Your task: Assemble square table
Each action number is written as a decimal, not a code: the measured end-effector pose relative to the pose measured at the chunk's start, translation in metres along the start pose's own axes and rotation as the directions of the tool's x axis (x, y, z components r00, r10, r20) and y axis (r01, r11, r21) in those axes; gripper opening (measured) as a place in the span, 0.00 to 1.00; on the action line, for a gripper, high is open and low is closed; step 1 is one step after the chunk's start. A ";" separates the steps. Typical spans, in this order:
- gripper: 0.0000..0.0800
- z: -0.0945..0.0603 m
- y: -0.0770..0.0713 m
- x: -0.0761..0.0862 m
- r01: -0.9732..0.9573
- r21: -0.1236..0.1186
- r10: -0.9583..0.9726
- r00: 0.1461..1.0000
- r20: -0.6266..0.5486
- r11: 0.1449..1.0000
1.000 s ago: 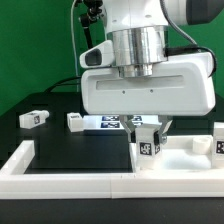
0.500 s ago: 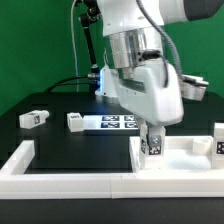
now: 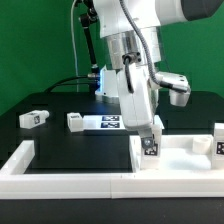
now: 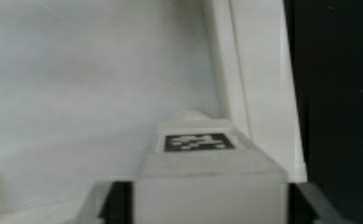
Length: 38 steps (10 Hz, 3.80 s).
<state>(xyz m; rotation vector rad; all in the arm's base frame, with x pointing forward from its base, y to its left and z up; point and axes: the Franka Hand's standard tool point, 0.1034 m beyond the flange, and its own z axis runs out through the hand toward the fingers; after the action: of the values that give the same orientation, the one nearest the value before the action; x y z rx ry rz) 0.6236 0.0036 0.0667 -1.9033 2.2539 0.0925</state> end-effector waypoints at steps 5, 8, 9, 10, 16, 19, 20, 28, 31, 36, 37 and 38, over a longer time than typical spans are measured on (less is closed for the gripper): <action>0.81 -0.001 0.002 -0.007 0.526 -0.027 -0.526 0.850 -0.018 0.850; 0.81 0.001 0.002 -0.002 0.693 -0.037 -0.694 0.720 -0.016 0.720; 0.81 0.002 0.004 -0.002 0.826 -0.070 -0.828 0.560 -0.014 0.560; 0.81 0.000 0.002 -0.004 0.901 -0.091 -0.905 0.425 -0.005 0.424; 0.43 -0.002 -0.003 0.000 0.902 -0.091 -0.906 0.422 -0.029 0.423; 0.43 -0.003 -0.002 0.003 0.848 -0.095 -0.853 0.520 -0.042 0.522; 0.43 -0.003 -0.002 0.004 0.841 -0.098 -0.847 0.530 -0.043 0.532; 0.73 -0.035 0.002 -0.013 0.878 -0.072 -0.881 0.471 -0.040 0.473; 0.81 -0.037 0.006 -0.018 0.883 -0.074 -0.886 0.462 -0.036 0.463; 0.81 -0.036 0.008 -0.019 0.882 -0.076 -0.886 0.463 -0.034 0.464; 0.81 -0.033 0.017 -0.020 0.846 -0.078 -0.850 0.527 -0.028 0.527; 0.81 -0.031 0.028 -0.023 0.811 -0.084 -0.815 0.579 -0.020 0.579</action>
Offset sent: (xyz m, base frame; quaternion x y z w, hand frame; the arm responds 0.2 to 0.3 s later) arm 0.0023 0.0110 0.0077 -0.0309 0.0105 -0.5039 0.8631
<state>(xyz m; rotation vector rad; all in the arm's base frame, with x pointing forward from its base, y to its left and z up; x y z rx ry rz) 0.5970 0.0254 0.0993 -2.7971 1.1615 -0.0271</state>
